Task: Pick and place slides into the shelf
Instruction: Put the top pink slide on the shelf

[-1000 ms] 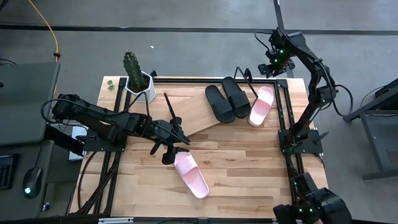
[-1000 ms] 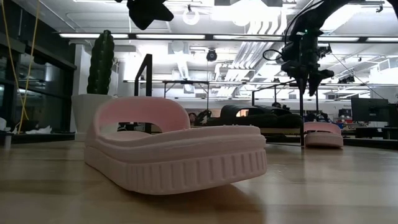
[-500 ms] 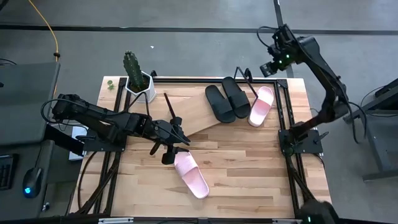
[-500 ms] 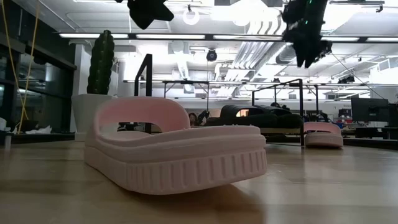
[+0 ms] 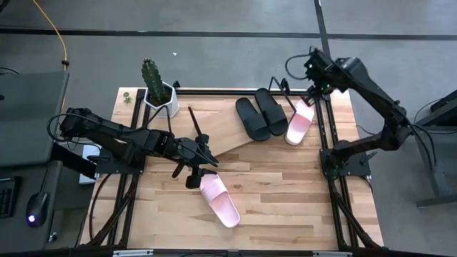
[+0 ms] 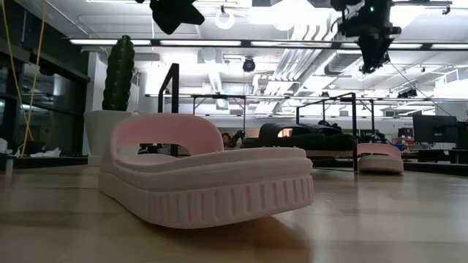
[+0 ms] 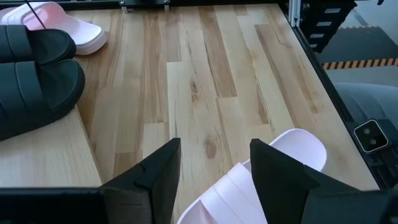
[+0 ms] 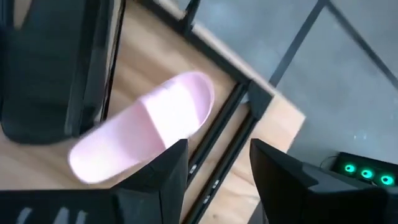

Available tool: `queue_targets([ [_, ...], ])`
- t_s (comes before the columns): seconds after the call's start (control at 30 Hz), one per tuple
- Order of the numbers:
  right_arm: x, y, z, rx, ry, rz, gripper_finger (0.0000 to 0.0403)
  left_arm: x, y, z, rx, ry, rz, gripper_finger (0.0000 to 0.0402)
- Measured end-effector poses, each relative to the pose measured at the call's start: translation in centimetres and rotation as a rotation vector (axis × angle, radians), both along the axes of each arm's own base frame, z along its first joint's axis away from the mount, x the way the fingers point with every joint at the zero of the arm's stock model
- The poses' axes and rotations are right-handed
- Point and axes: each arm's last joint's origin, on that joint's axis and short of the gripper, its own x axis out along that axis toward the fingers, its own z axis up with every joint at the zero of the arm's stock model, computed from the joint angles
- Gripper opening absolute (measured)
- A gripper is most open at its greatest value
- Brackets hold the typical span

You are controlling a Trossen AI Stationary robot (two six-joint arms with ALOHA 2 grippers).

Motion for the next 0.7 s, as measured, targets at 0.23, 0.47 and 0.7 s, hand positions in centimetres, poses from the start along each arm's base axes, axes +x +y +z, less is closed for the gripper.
queue_targets([
  [0.23, 0.0, 1.9, -5.1, 0.032, 0.065, 0.044, 0.0163, 0.0, 0.0, -0.1, 0.001, 0.008, 0.000, 0.0177],
  [0.47, -0.6, 3.7, -8.7, -0.013, 0.027, 0.076, 0.0163, 0.0, 0.0, -0.1, 0.001, 0.008, 0.000, 0.0177],
  [0.7, -1.2, 4.8, -11.8, -0.032, 0.047, 0.090, 0.0163, 0.0, 0.0, 0.0, 0.001, 0.003, 0.000, 0.0177],
])
